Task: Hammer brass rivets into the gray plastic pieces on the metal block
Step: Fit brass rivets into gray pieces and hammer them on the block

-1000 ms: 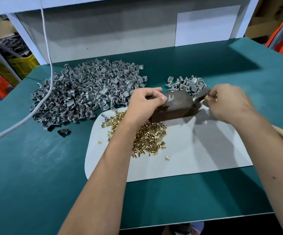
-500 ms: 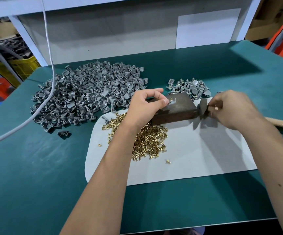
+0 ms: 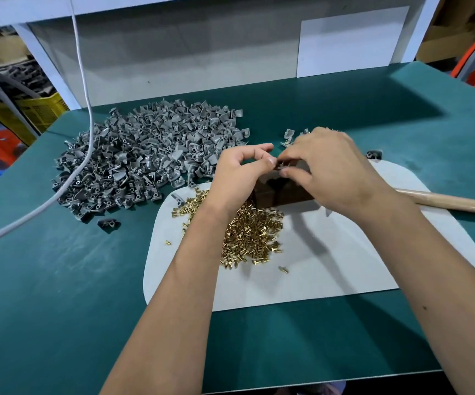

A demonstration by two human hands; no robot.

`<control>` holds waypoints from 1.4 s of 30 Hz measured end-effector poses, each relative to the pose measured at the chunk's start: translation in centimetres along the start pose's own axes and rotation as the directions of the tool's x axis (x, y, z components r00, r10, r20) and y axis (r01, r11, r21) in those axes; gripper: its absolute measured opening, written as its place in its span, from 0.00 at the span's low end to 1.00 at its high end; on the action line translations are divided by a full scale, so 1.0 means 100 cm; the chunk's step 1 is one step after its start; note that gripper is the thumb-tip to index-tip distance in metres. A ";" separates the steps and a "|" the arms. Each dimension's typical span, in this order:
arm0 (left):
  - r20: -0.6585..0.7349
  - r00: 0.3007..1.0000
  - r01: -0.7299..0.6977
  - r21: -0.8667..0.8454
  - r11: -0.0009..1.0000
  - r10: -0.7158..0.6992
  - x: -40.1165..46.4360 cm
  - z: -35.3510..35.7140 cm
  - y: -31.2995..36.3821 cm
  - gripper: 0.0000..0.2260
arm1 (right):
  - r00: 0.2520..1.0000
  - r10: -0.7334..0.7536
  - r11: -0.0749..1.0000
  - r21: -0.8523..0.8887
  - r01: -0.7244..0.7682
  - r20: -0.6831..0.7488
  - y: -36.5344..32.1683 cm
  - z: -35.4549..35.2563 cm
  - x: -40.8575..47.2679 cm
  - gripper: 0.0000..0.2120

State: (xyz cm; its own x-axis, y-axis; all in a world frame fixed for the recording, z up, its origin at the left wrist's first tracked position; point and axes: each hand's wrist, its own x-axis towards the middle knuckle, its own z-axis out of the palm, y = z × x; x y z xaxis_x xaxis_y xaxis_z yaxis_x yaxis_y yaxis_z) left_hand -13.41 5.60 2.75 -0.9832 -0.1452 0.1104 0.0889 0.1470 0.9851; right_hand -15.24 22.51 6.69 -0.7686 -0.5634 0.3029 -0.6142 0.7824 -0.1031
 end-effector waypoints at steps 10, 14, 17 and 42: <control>-0.295 0.954 -0.060 -0.022 0.998 0.050 0.009 -0.006 -0.004 0.07 | 0.968 0.243 0.967 0.097 -0.236 -0.063 0.030 0.014 0.042 0.21; -0.414 0.909 -0.076 -0.029 0.997 0.057 0.008 -0.018 0.003 0.08 | 0.901 0.430 0.901 0.098 -0.423 -0.062 0.038 0.012 0.060 0.24; -0.457 0.888 -0.042 0.038 0.998 0.055 0.007 -0.029 0.009 0.08 | 0.872 0.487 0.872 0.070 -0.484 -0.044 0.039 0.005 0.063 0.23; -0.195 0.967 0.254 0.723 0.642 -0.163 -0.015 -0.135 -0.007 0.10 | 0.931 -0.136 0.991 0.043 0.130 0.338 -0.095 0.058 0.123 0.05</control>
State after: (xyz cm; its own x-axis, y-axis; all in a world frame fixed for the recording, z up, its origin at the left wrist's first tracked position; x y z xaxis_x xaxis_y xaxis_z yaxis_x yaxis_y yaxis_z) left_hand -9.79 -7.53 3.66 -0.9344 -0.3552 -0.0281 -0.3080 0.7653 0.5652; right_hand -19.88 6.65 5.86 -0.6924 -0.7211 -0.0241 -0.7157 0.6907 -0.1035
